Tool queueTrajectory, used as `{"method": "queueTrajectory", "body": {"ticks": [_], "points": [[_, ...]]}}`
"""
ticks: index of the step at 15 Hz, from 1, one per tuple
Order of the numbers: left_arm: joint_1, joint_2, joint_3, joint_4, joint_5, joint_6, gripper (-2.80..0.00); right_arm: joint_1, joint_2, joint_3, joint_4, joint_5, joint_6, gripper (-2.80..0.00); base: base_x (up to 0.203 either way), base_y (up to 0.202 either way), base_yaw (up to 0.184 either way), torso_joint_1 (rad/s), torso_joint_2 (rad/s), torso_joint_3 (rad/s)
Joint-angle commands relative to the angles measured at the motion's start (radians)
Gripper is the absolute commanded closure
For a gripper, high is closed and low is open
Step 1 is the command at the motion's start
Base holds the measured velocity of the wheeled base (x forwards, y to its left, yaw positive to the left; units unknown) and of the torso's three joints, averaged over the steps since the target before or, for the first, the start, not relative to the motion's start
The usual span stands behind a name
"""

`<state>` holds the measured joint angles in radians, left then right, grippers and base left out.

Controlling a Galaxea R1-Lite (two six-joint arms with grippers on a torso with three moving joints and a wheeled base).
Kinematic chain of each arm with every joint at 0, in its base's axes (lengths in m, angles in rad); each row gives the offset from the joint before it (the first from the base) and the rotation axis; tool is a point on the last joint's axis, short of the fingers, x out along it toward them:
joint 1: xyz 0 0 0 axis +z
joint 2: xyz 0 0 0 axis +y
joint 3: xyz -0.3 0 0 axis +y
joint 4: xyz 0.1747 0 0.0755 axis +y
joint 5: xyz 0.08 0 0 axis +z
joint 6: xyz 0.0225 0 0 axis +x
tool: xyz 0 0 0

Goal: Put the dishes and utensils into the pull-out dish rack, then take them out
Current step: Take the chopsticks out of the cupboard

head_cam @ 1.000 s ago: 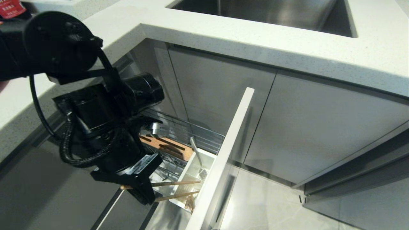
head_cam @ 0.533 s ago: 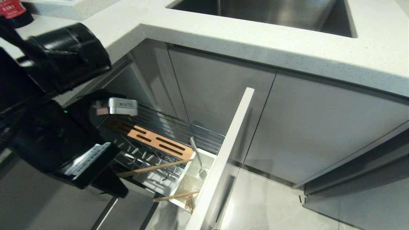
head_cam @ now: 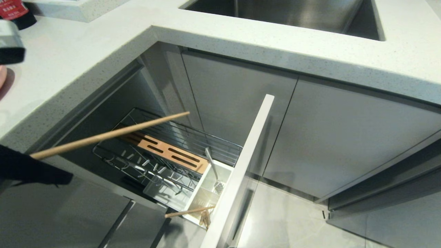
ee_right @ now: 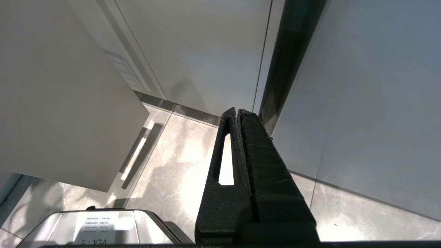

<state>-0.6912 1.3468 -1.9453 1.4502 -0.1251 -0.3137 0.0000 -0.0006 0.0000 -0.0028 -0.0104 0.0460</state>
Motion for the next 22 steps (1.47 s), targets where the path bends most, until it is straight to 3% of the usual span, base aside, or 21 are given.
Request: {"method": "queueTrajectory", "body": {"ticks": [1, 7, 12, 14, 16, 19, 22], "points": [[0.049, -0.093, 0.0, -0.066, 0.001, -0.015, 0.0, 0.0, 0.001, 0.0, 0.0, 0.0, 0.0, 0.0, 0.0, 0.0, 0.0, 0.0, 0.0, 0.0], [0.31, -0.174, 0.012, -0.275, -0.006, -0.064, 0.0, 0.0, 0.001, 0.0, 0.0, 0.0, 0.0, 0.0, 0.0, 0.0, 0.0, 0.0, 0.0, 0.0], [0.63, -0.22, 0.028, -0.4, -0.005, -0.091, 0.0, 0.001, 0.001, 0.0, 0.0, 0.0, 0.0, 0.0, 0.0, 0.0, 0.0, 0.0, 0.0, 0.0], [0.774, -0.267, 0.082, -0.466, -0.005, -0.087, 0.0, 0.0, 0.001, 0.0, 0.0, 0.0, 0.0, 0.0, 0.0, 0.0, 0.0, 0.0, 0.0, 0.0], [0.873, -0.297, 0.146, -0.544, -0.003, -0.084, 0.0, 0.0, 0.001, 0.0, 0.0, 0.0, 0.0, 0.0, 0.0, 0.0, 0.0, 0.0, 0.0, 0.0], [1.009, -0.297, 0.238, -0.62, -0.005, -0.087, 0.0, 0.0, 0.001, 0.0, 0.0, 0.0, 0.0, 0.0, 0.0, 0.0, 0.0, 0.0, 0.0, 0.0], [1.051, -0.251, 0.297, -0.671, 0.0, -0.091, 0.0, 0.0, 0.001, 0.0, 0.0, 0.001, 0.0, 0.0, 0.0, 0.0, 0.0, 0.0, 0.0, 0.0]]}}
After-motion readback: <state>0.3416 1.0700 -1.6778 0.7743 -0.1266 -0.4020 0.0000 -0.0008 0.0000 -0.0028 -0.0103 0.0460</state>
